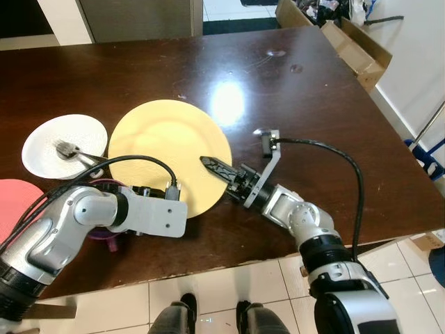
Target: Setting the table
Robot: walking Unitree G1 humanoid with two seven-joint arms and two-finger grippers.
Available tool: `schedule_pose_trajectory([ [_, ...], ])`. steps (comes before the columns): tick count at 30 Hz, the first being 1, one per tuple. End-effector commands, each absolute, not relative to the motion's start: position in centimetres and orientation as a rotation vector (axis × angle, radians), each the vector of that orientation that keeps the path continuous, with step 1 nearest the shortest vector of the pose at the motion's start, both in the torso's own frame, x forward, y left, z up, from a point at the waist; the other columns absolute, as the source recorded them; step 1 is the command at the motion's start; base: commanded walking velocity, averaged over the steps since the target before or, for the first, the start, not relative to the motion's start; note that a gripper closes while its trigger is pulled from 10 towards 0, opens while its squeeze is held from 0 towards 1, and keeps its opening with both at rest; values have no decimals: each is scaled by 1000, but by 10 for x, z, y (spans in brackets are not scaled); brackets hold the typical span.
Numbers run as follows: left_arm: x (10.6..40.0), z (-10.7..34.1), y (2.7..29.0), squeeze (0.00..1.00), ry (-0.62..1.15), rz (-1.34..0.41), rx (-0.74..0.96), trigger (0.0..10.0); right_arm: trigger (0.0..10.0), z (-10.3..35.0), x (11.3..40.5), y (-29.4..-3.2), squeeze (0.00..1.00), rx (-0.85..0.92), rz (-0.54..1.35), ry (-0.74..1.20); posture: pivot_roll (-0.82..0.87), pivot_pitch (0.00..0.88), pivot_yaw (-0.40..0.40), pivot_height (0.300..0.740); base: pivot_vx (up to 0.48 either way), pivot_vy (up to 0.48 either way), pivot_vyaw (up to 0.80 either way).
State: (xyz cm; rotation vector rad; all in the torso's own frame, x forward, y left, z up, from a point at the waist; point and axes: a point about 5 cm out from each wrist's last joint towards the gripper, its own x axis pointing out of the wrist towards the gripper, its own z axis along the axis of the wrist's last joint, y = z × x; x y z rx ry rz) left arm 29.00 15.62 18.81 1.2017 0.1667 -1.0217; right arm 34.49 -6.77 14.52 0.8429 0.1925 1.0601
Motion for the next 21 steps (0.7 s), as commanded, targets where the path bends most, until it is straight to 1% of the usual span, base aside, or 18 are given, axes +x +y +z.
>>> schedule_pose_trajectory([
  [1,294,193,155,0,154,-995,1122,10000,0,144,341,-63,0,877,1088,193,-15,178,28,740,0,0,0],
  [2,296,199,152,0,123,-985,1079,10000,0,143,341,-64,0,878,1084,188,-15,178,28,740,0,0,0],
  [3,296,199,152,0,123,-985,1079,10000,0,143,341,-64,0,878,1084,188,-15,178,28,740,0,0,0],
  [6,302,223,141,0,13,-957,936,10000,0,142,340,-70,0,881,1064,170,-22,175,29,740,0,0,0],
  [7,303,230,137,0,-25,-948,879,10000,0,142,339,-71,0,882,1057,165,-23,175,29,740,0,0,0],
  [8,304,243,130,0,-90,-939,767,10000,0,141,339,-76,0,870,1026,153,-25,173,28,740,0,0,0],
  [9,304,243,130,0,-90,-939,767,10000,0,141,339,-76,0,870,1026,153,-25,173,28,740,0,0,0],
  [10,305,254,124,0,-141,-935,663,10000,0,142,340,-81,0,866,998,138,-26,172,28,740,0,0,0],
  [11,304,264,119,0,-180,-940,554,10000,745,144,340,-86,0,857,966,115,-32,171,28,740,0,0,0],
  [12,304,273,117,0,-216,-938,451,10000,10000,148,340,-93,0,827,922,82,-39,170,30,740,0,0,0],
  [14,304,283,116,0,-245,-935,340,10000,10000,156,339,-104,0,795,861,23,-45,165,30,740,0,0,0],
  [15,306,291,118,0,-265,-913,249,10000,10000,166,338,-116,0,762,789,-41,-49,161,30,740,0,0,0],
  [17,306,291,118,0,-265,-913,249,10000,10000,166,338,-116,0,762,789,-41,-49,161,30,740,0,0,0],
  [18,307,293,118,0,-271,-903,214,10000,10000,170,338,-120,0,749,766,-62,-49,161,30,740,0,0,0],
  [20,313,305,124,0,-305,-823,111,10000,10000,181,336,-136,0,701,663,-125,-54,154,32,740,0,0,0],
  [21,313,305,124,0,-305,-823,111,10000,10000,181,336,-136,0,701,663,-125,-54,154,32,740,0,0,0],
])
